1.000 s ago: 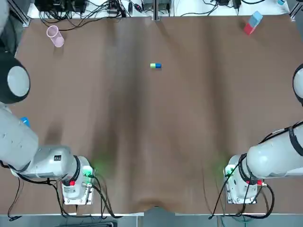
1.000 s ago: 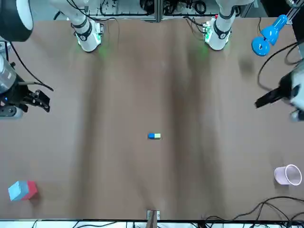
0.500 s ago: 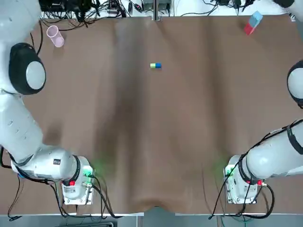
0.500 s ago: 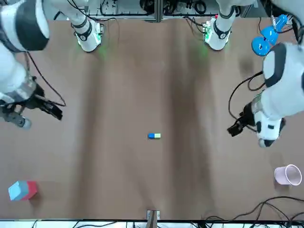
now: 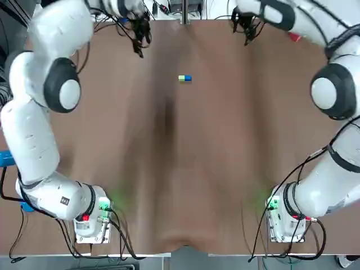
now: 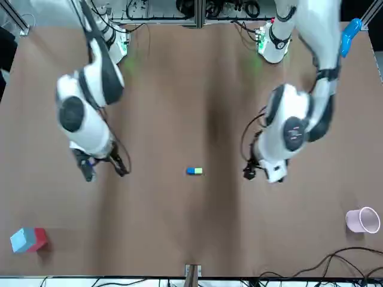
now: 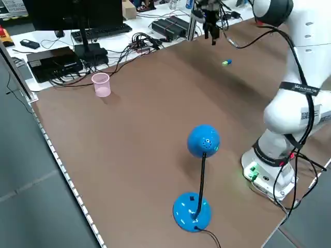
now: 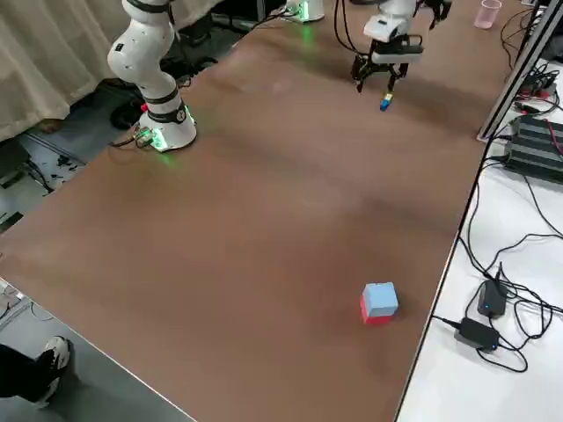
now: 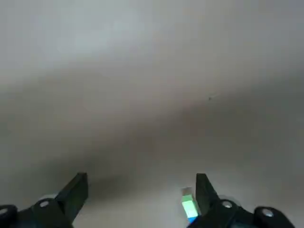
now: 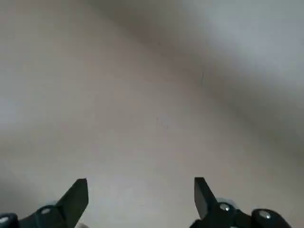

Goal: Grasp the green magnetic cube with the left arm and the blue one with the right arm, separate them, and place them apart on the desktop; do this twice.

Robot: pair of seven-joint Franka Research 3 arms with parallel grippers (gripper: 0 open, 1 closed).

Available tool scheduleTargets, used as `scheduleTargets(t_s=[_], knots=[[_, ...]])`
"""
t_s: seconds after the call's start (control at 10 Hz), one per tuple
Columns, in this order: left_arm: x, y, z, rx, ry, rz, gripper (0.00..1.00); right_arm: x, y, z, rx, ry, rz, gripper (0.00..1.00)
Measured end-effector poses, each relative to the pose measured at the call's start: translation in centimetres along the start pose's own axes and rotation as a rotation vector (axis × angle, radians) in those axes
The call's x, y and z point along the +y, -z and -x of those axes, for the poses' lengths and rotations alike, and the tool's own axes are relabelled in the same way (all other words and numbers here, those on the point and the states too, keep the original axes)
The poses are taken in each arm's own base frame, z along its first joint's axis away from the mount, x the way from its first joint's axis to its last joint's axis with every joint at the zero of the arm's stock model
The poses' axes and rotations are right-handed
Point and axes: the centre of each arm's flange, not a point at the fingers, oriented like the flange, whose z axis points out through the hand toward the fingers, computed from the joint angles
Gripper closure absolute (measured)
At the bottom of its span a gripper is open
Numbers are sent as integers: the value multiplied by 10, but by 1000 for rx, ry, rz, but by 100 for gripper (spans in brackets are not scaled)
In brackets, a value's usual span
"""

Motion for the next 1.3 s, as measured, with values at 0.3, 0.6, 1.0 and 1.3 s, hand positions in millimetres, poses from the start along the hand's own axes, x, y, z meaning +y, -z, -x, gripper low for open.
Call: scheduleTargets(t_s=[0.3,0.6,1.0,1.3], knots=[[16,-73,57,3,176,1,0,-43,-64,78,-60,-284,-46,1],[26,-89,74,-14,198,50,4,-72,-119,162,-151,-544,-161,1],[47,-123,85,-81,230,237,17,-87,-174,226,-203,-631,-156,1],[40,-148,109,-86,246,226,17,-95,-197,229,-233,-643,-188,2]])
